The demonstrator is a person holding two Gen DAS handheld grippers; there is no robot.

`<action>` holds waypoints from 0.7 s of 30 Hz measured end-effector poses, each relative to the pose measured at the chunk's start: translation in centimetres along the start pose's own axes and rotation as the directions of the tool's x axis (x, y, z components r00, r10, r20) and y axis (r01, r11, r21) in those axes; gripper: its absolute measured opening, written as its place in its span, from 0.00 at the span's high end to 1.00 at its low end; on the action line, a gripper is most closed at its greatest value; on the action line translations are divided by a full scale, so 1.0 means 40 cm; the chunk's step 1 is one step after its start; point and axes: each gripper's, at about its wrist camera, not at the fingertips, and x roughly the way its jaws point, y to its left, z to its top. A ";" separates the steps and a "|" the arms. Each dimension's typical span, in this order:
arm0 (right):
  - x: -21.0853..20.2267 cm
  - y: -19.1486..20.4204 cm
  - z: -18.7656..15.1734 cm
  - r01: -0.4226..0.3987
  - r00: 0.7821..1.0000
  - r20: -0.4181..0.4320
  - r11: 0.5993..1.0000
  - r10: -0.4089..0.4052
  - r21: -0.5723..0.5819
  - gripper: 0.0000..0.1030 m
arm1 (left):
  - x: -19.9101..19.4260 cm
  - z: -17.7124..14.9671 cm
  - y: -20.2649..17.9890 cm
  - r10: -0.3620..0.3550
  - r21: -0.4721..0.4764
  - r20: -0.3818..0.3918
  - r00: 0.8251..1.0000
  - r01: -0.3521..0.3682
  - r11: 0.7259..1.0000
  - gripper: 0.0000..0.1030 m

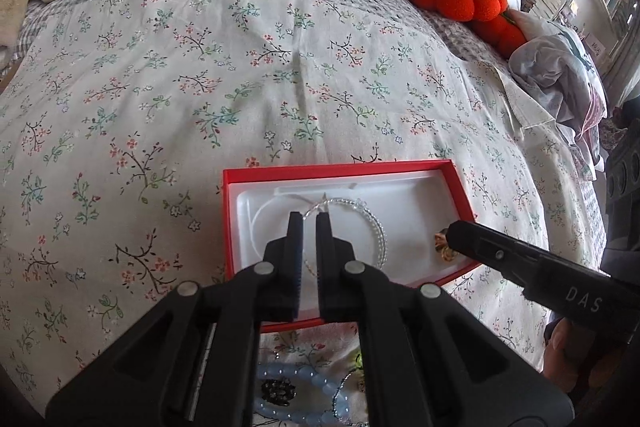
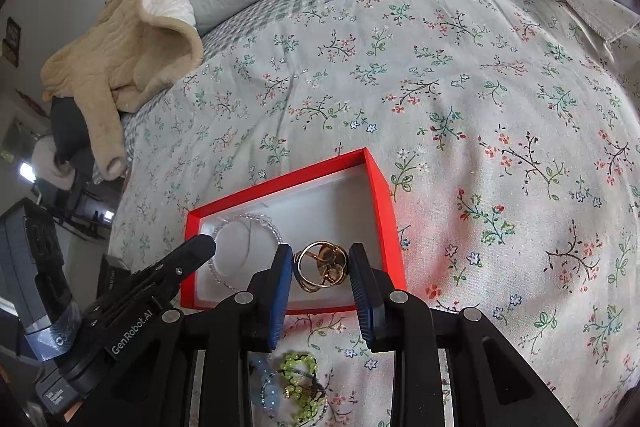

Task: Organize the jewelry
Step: 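Lower the pearl bracelet and gold ring into the red box while both tools open, then withdraw both open tools from the box back to the jewelry pile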

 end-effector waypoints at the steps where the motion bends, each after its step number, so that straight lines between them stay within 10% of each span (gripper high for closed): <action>1: -0.007 0.000 -0.001 0.002 1.000 0.008 1.000 -0.002 0.002 0.54 | -0.004 -0.002 -0.002 0.005 0.008 -0.001 1.000 -0.005 1.000 0.84; 3: -0.028 0.002 -0.003 -0.009 1.000 0.030 1.000 0.009 0.001 0.38 | -0.019 -0.008 -0.004 0.005 0.017 0.002 1.000 -0.005 1.000 0.68; 14: -0.099 -0.006 -0.088 0.045 0.998 0.041 0.997 -0.042 -0.066 0.31 | -0.104 -0.090 0.022 0.051 0.087 -0.011 0.999 -0.050 0.995 0.24; 21: -0.048 -0.024 -0.169 0.084 0.993 -0.079 0.990 -0.093 -0.111 0.30 | -0.066 -0.176 0.059 0.124 0.120 -0.101 0.987 -0.112 0.986 0.19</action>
